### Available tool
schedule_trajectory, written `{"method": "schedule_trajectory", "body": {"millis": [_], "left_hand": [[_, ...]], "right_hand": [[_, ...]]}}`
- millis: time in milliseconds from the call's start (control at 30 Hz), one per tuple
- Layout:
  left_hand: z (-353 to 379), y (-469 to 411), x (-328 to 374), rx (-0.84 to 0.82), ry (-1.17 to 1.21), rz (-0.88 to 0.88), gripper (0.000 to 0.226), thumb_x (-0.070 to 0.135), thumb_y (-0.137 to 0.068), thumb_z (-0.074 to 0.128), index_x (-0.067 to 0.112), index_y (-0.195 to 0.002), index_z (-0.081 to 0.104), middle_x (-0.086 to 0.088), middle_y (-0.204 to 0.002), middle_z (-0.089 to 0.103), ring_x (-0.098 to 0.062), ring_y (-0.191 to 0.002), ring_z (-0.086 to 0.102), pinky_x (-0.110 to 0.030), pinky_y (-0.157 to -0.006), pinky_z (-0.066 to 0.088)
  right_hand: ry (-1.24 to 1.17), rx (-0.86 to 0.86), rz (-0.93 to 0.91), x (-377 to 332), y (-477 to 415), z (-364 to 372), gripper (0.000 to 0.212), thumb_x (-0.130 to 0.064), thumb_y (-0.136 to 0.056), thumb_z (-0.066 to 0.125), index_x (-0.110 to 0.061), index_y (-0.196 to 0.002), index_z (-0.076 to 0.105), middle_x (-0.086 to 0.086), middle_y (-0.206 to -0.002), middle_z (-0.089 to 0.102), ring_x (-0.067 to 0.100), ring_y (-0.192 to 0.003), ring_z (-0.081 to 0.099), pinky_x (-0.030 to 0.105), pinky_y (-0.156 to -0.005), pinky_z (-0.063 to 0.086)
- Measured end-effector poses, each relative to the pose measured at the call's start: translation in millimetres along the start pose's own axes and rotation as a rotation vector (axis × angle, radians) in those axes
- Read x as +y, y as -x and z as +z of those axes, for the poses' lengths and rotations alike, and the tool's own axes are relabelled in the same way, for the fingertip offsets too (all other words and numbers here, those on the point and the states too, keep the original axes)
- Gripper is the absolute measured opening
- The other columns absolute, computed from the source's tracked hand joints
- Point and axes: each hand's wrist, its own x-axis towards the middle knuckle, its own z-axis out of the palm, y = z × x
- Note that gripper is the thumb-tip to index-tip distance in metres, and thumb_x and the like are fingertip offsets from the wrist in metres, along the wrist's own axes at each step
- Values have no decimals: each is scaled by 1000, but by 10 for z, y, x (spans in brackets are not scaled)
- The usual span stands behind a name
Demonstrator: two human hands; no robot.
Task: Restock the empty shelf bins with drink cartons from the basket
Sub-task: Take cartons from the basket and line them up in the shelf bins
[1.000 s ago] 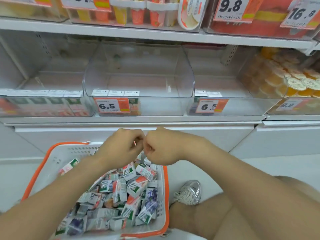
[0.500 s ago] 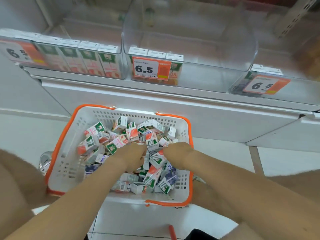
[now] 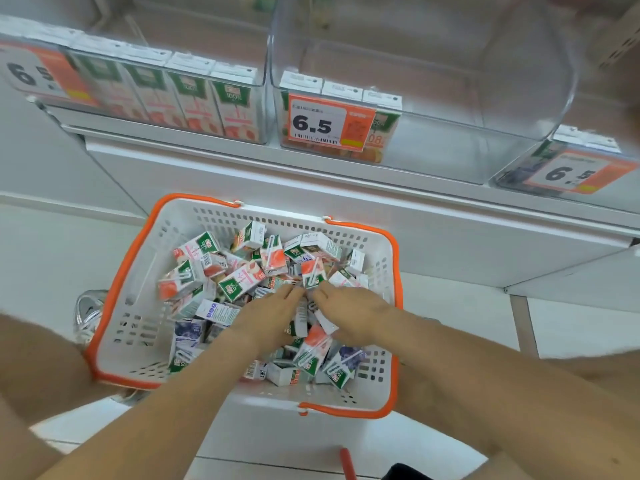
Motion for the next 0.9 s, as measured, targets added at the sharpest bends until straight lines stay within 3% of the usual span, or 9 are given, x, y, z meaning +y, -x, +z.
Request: {"method": "schedule_trajectory", "body": {"millis": [100, 167, 267, 367, 433, 533, 667, 767, 900], "left_hand": [[-96, 44, -30, -12, 235, -30, 93, 35, -86, 83, 24, -158, 25, -2, -153, 48, -27, -118, 63, -45, -90, 57], [-258, 59, -74, -8, 453, -61, 83, 37, -84, 84, 26, -154, 40, 3, -150, 53, -21, -129, 58, -39, -103, 51], [-637, 123, -43, -121, 791, -70, 66, 31, -87, 80, 32, -146, 51, 11, -146, 54, -13, -131, 57, -38, -109, 48], [-1010, 244, 111, -136, 1069, -49, 56, 10, -90, 72, 35, -138, 56, 12, -134, 65, -11, -117, 67, -37, -100, 53], [-1193, 347, 183, -37, 1108, -19, 54, 6, -89, 76, 33, -133, 59, 6, -126, 70, -17, -109, 72, -37, -96, 56], [-1422, 514, 224, 119, 1140, 15, 51, 6, -85, 83, 25, -128, 63, 1, -125, 70, -22, -100, 75, -36, -85, 61], [-1761, 721, 240, 304, 1102, 11, 50, 6, -76, 92, 20, -115, 64, 1, -113, 71, -21, -80, 75, -35, -75, 62], [-2036, 838, 175, 417, 1048, -27, 53, 5, -72, 95, 18, -111, 62, -1, -112, 71, -19, -72, 74, -35, -67, 60], [-2462, 932, 54, 510, 947, -36, 53, 15, -72, 96, 18, -112, 61, 2, -108, 73, -24, -81, 77, -52, -82, 63]], "right_hand": [[-327, 83, 73, 118, 63, -148, 57, -43, -85, 80, -17, -123, 47, 3, -106, 55, 22, -88, 57, 39, -68, 48], [-567, 176, 143, 162, 136, -305, 50, -49, -84, 79, -21, -114, 49, -1, -87, 59, 15, -76, 57, 37, -65, 47], [-837, 342, 234, 180, 253, -542, 30, -46, -94, 69, -26, -110, 53, -1, -67, 64, 12, -58, 58, 33, -58, 44], [-1110, 436, 239, 169, 377, -847, 14, -26, -97, 64, -20, -108, 59, 12, -89, 72, 28, -66, 74, 49, -65, 60], [-1228, 459, 215, 167, 468, -1047, 24, -13, -92, 67, -19, -113, 58, 13, -111, 64, 34, -70, 75, 50, -66, 63], [-1200, 463, 138, 127, 587, -1292, 46, -3, -81, 74, -23, -119, 57, 6, -119, 62, 31, -75, 73, 55, -69, 63], [-1036, 541, 117, -4, 666, -1591, 43, -4, -83, 73, -29, -116, 66, -6, -113, 67, 12, -73, 69, 33, -60, 54], [-991, 632, 137, -136, 637, -1880, 46, -13, -80, 71, -37, -118, 63, -5, -105, 70, 16, -81, 71, 44, -72, 61], [-947, 806, 144, -284, 561, -2343, 48, -24, -71, 72, -31, -117, 61, -6, -92, 74, 15, -79, 73, 47, -79, 61]]}}
